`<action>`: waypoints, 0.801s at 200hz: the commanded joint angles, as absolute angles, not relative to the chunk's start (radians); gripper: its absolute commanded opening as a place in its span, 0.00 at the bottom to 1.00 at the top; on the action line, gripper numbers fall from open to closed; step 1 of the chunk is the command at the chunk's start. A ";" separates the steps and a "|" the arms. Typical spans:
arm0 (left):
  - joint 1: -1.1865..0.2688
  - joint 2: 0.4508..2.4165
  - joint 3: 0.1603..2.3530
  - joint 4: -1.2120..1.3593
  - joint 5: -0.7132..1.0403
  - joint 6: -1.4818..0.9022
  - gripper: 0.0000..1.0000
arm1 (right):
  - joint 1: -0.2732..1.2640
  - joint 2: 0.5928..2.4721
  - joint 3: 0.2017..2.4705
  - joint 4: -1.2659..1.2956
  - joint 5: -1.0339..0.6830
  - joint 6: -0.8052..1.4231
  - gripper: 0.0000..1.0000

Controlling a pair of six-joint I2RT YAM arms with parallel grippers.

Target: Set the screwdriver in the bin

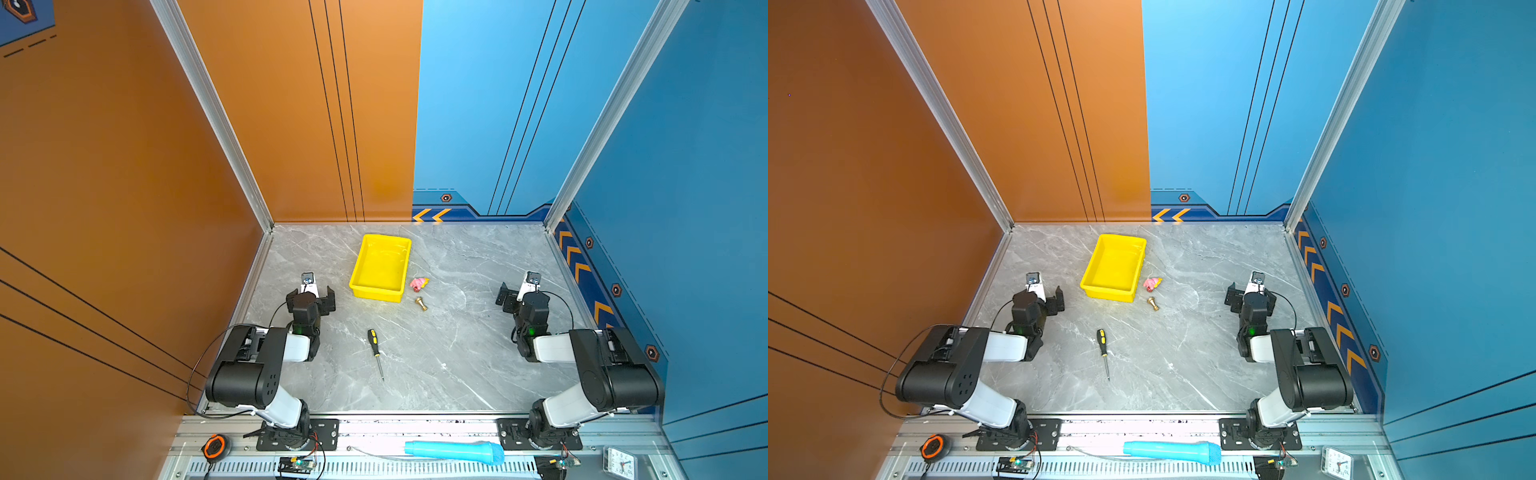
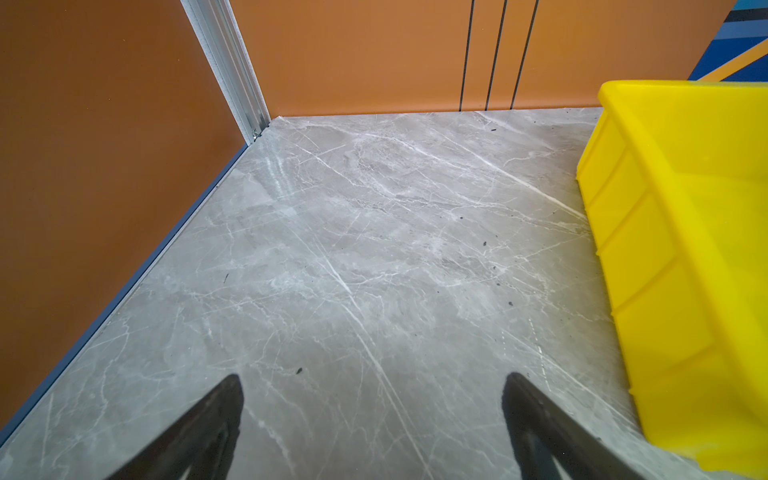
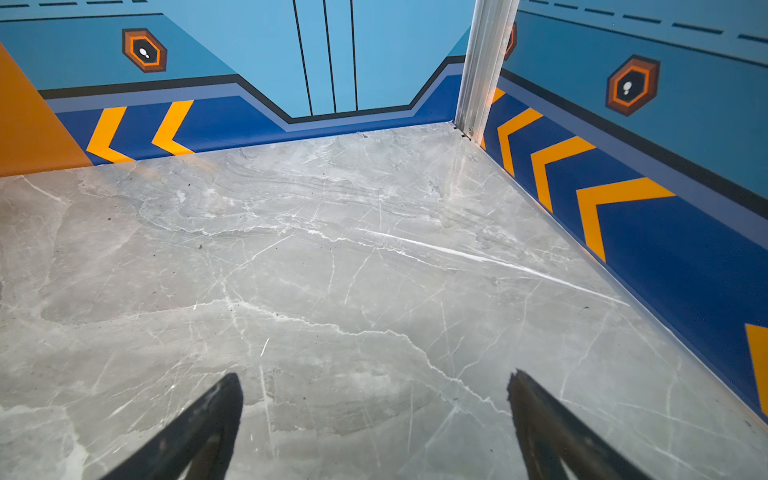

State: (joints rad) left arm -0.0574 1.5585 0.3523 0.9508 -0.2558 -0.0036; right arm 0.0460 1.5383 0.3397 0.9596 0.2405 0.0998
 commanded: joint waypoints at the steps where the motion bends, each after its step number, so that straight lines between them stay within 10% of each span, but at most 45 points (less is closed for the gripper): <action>1: -0.048 1.566 0.372 0.943 -0.233 0.006 0.98 | 0.052 1.546 0.359 0.939 0.254 0.080 1.00; 69: -0.059 1.502 0.400 0.848 -0.258 0.011 0.98 | 0.100 1.470 0.356 0.889 0.326 0.041 1.00; 160: -0.165 1.244 0.602 0.186 -0.416 -0.072 0.98 | 0.404 1.097 0.606 0.089 0.546 0.124 1.00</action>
State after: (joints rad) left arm -0.1299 1.3006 0.5438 0.4370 -0.3649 -0.0345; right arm 0.3172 1.1763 0.5262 0.3908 0.4156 0.0658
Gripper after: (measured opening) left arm 0.978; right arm 0.998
